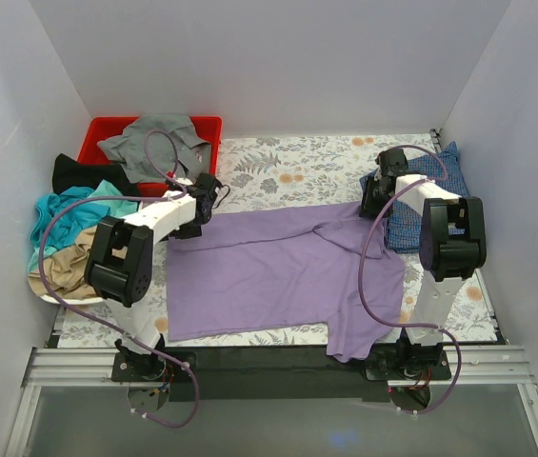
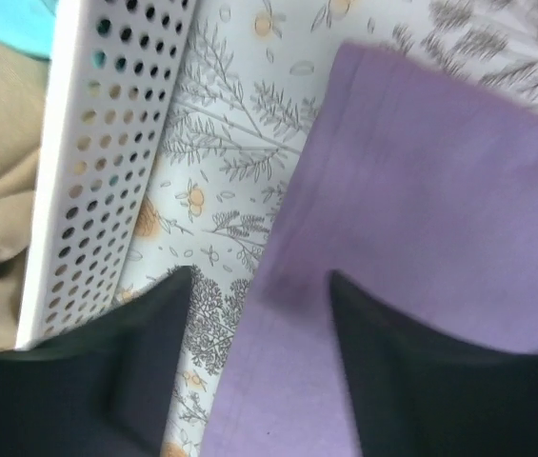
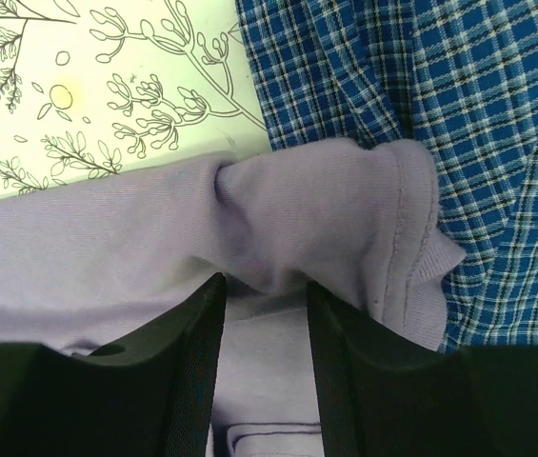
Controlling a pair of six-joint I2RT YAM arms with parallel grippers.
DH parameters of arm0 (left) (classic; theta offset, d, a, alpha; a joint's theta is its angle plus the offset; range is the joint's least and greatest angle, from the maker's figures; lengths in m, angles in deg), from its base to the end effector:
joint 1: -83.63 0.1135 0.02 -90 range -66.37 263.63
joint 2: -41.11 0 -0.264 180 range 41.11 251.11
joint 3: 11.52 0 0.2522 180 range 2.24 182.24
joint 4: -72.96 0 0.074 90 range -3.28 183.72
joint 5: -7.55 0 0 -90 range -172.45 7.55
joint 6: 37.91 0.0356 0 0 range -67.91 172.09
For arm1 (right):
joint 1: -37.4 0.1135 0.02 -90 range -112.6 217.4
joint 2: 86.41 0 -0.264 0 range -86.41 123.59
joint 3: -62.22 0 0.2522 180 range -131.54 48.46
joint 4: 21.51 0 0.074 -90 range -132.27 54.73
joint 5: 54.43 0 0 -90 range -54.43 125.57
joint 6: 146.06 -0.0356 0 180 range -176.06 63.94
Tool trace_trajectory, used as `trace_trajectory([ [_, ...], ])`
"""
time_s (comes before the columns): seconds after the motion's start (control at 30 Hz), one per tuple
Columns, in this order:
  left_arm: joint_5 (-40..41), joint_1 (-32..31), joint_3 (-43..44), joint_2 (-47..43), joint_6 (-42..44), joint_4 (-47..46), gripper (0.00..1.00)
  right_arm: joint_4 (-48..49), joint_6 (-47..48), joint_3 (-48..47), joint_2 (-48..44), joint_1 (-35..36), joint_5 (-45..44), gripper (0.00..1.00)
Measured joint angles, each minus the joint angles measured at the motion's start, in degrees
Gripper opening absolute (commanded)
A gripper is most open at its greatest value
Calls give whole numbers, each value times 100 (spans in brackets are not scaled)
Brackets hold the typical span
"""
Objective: Fold and stack the t-shirts
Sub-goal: Fold the tshirt
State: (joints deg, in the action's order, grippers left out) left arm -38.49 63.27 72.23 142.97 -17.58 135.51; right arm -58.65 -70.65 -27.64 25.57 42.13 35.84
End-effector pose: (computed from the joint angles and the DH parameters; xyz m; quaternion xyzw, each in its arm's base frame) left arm 0.3181 -0.0917 0.1952 -0.4132 0.8273 0.2103 0.3172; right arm 0.4071 0.0338 0.1691 0.0822 0.9607 0.0467 0.2609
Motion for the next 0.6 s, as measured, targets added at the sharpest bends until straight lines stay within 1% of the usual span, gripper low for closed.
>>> trace_trajectory([
  [0.03, -28, 2, -22, 55, -52, 72, 84, 0, 9, 0, 0, -2, 15, 47],
  [0.27, -256, 4, -214, 114, -363, 264, 86, -7, 70, 0, -11, -24, 109, 47],
  [0.4, -511, 4, -20, -90, -275, 234, 87, -48, 149, 9, -76, -7, 136, 47],
  [0.5, -970, 7, 297, -249, -20, -87, 87, -94, 199, 66, -313, 39, 155, 47],
  [0.6, -1803, 7, 487, -439, 238, -669, 88, -190, 278, 179, -758, 94, 216, 47],
])
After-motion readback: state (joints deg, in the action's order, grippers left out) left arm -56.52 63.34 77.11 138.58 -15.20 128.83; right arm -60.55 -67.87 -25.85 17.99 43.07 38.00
